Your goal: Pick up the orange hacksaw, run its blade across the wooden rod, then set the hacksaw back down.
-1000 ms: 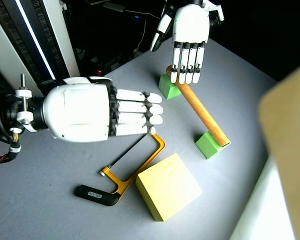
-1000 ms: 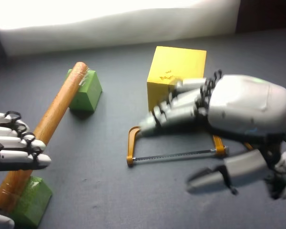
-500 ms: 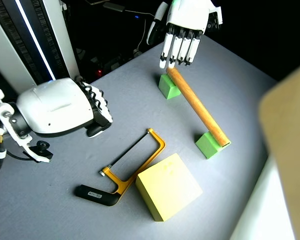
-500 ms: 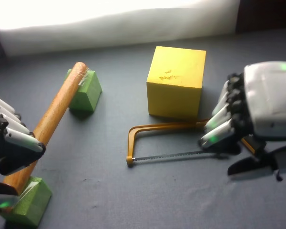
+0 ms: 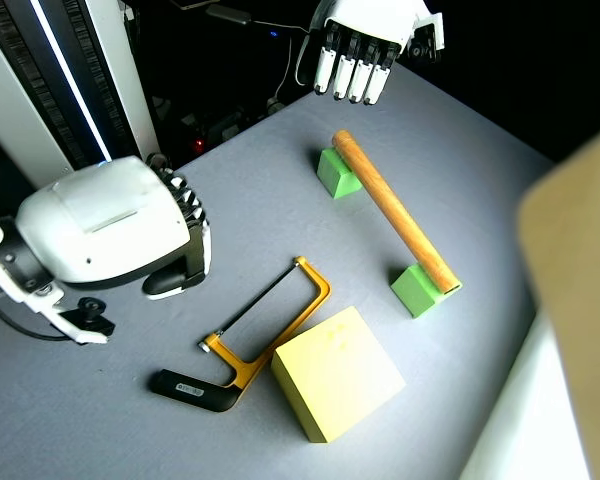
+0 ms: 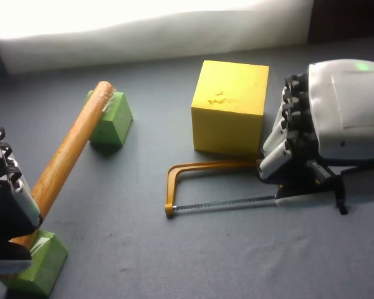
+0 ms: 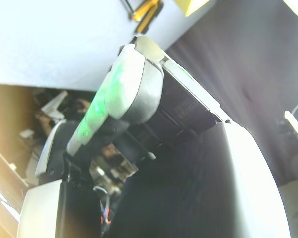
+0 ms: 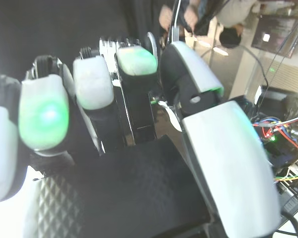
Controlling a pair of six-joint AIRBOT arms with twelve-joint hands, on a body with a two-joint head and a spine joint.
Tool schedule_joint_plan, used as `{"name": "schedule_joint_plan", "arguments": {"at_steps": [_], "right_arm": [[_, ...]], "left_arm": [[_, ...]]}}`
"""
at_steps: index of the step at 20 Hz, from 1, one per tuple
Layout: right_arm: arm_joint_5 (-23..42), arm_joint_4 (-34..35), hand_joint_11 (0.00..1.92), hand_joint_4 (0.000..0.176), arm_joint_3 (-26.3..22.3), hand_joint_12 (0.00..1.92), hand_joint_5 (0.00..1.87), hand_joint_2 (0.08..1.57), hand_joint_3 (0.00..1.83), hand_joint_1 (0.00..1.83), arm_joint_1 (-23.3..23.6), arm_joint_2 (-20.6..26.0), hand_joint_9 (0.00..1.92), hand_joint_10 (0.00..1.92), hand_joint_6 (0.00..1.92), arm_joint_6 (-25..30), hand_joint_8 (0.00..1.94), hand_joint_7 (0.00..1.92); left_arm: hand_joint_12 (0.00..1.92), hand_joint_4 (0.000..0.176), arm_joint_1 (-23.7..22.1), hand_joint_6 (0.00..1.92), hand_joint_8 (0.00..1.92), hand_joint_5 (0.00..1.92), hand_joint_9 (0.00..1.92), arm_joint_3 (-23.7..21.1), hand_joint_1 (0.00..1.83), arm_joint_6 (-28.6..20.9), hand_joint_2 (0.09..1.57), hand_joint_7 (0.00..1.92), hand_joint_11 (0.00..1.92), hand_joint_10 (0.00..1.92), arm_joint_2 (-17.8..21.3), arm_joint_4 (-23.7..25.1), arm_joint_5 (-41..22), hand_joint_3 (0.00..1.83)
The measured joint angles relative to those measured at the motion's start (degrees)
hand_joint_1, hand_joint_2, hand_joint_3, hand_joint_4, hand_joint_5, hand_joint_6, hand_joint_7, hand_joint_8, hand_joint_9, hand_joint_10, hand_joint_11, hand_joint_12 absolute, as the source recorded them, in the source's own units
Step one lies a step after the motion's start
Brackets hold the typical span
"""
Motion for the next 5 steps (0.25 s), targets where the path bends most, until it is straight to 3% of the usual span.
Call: {"name": "schedule_joint_plan", "arguments": {"at_steps": [5], "right_arm": [[0.1,-0.8,1.59,0.000,0.0,1.92,1.06,1.47,0.00,0.36,0.0,-0.3,1.42,1.92,1.92,-0.2,1.94,1.23]], "left_arm": [[1.92,0.000,0.0,1.92,1.92,1.22,1.32,0.6,0.56,0.0,1.36,1.30,1.39,1.92,-0.4,0.1,-1.0,0.00]]}}
